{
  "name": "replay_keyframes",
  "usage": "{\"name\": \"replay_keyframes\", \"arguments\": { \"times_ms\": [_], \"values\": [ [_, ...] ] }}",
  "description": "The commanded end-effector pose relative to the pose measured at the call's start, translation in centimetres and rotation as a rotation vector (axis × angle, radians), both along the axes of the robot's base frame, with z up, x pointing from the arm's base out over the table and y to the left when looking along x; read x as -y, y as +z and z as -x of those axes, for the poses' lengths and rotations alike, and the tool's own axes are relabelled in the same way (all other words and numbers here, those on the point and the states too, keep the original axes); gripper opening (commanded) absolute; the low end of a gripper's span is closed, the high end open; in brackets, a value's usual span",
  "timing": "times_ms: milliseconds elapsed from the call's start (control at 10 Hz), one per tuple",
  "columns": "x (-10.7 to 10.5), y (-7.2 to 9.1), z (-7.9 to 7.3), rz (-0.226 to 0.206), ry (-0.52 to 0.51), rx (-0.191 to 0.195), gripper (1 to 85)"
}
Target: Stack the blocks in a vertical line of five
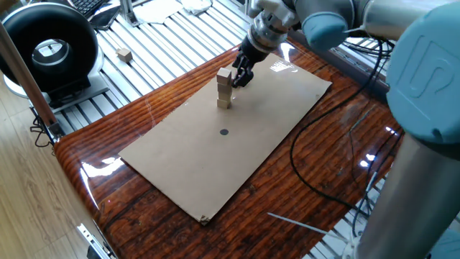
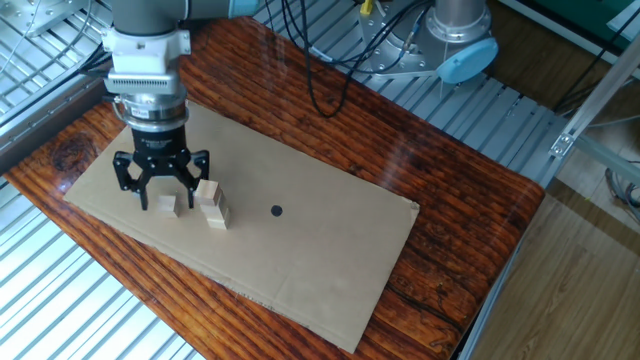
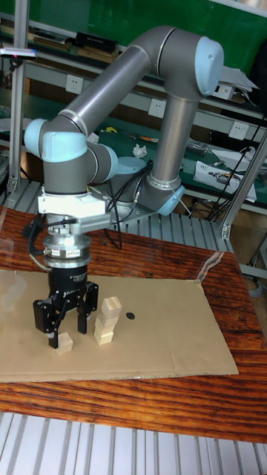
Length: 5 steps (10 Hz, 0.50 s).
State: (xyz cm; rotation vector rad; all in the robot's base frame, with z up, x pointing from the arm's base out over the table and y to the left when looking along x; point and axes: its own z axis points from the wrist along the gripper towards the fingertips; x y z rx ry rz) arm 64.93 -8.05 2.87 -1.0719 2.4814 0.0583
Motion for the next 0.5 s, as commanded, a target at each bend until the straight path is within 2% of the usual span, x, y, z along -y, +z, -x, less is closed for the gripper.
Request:
{"name": "replay_keyframes", "arguments": {
  "times_ms": [0, 200, 400],
  "values": [
    [0.0, -0.34, -0.94, -0.005, -0.002, 0.019, 66.0],
    [0.02, -0.38, -0.92, -0.003, -0.001, 0.018, 64.7],
    [0.13, -0.44, -0.84, -0.001, -0.006, 0.014, 59.3]
  ]
}}
